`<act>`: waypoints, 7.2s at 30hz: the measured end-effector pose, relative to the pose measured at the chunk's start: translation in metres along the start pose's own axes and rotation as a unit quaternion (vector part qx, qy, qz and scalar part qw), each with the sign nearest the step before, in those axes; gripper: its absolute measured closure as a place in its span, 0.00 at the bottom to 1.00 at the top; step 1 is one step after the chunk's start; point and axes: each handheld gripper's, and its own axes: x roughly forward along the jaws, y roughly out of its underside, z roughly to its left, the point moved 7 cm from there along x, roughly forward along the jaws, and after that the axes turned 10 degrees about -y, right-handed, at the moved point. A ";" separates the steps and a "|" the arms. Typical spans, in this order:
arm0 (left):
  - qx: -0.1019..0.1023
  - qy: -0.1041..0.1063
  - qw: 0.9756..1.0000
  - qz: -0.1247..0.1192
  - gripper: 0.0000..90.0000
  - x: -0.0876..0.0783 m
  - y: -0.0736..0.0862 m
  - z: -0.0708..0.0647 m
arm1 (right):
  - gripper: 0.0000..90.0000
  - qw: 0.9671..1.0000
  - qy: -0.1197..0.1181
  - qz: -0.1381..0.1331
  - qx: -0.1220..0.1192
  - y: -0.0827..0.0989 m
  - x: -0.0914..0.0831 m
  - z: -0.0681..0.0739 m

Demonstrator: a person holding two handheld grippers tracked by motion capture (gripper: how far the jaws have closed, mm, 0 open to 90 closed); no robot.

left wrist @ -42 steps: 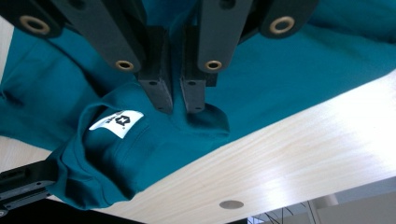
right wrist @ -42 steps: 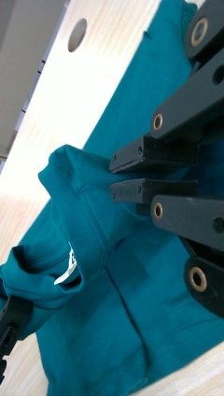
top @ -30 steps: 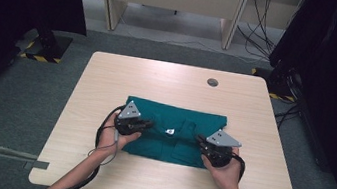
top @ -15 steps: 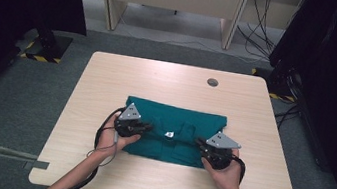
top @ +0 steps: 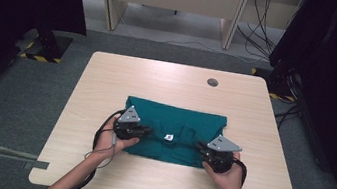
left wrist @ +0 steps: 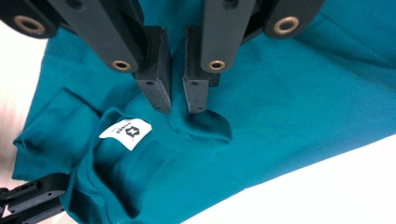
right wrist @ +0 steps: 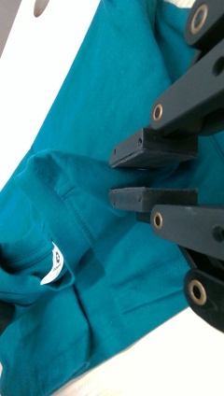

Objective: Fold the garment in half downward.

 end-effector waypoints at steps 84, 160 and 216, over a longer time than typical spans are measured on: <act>0.037 0.027 0.999 0.000 0.51 -0.043 0.013 -0.014 | 0.52 0.998 -0.042 0.038 0.002 0.005 -0.023 0.007; 0.060 -0.052 0.993 0.082 0.36 0.036 0.002 0.027 | 0.27 0.990 -0.053 0.124 0.049 -0.001 0.032 -0.044; -0.041 -0.098 0.994 -0.014 0.24 -0.028 -0.001 0.064 | 0.15 0.993 -0.013 0.038 0.109 -0.007 -0.005 -0.064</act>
